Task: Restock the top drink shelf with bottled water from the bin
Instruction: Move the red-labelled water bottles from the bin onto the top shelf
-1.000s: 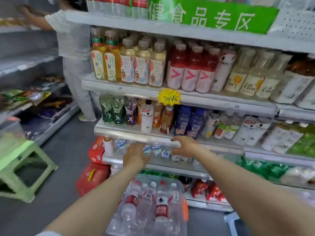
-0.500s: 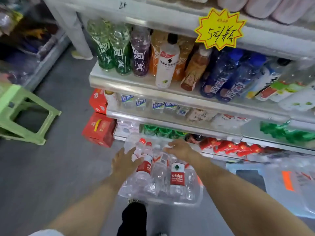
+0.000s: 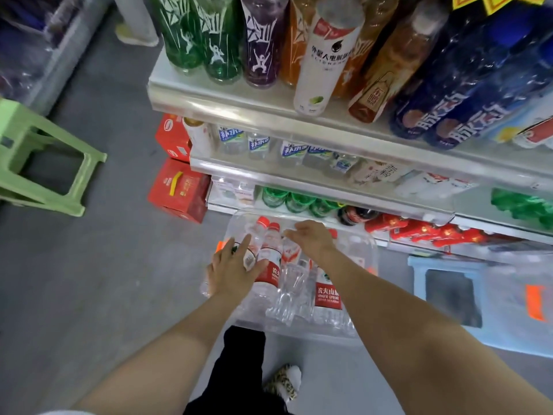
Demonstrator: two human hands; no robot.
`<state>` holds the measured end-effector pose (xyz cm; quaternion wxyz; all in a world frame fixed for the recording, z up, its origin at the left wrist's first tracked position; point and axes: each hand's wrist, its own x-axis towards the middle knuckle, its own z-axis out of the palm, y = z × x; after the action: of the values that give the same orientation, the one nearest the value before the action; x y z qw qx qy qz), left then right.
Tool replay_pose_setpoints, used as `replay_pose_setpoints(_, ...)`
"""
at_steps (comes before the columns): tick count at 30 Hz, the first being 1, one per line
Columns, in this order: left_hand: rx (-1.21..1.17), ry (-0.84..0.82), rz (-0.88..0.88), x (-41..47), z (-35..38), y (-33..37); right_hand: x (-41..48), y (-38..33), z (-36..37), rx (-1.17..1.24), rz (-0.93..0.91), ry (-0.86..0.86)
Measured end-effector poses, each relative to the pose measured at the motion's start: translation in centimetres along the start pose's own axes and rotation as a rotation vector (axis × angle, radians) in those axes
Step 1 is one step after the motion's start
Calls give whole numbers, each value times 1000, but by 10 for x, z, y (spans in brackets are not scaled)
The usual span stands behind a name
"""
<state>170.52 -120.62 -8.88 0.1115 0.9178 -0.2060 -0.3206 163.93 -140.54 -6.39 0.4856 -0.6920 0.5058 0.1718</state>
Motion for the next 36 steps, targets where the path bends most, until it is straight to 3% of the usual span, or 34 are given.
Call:
replay_pose_setpoints(4, 2, -61, -20, 9, -8, 0, 9, 9, -11, -31, 66, 54)
replay_pose_setpoints(9, -62, -95, -8, 18, -16, -7, 19, 1, 4, 52, 80, -118)
replay_pose_setpoints(16, -116, 11, 25, 10, -8, -25, 26, -12, 27, 34, 160, -229)
replay_pose_setpoints(22, -337, -126, 35, 15, -5, -34, 37, -22, 47, 147, 84, -156)
replay_pose_setpoints(30, -378, -140, 15, 18, -5, -33, 43, -51, 62, 198, 224, -184)
replay_pose_setpoints(36, -492, -157, 23, 15, -11, -40, 44, -54, 68, 427, 253, -243)
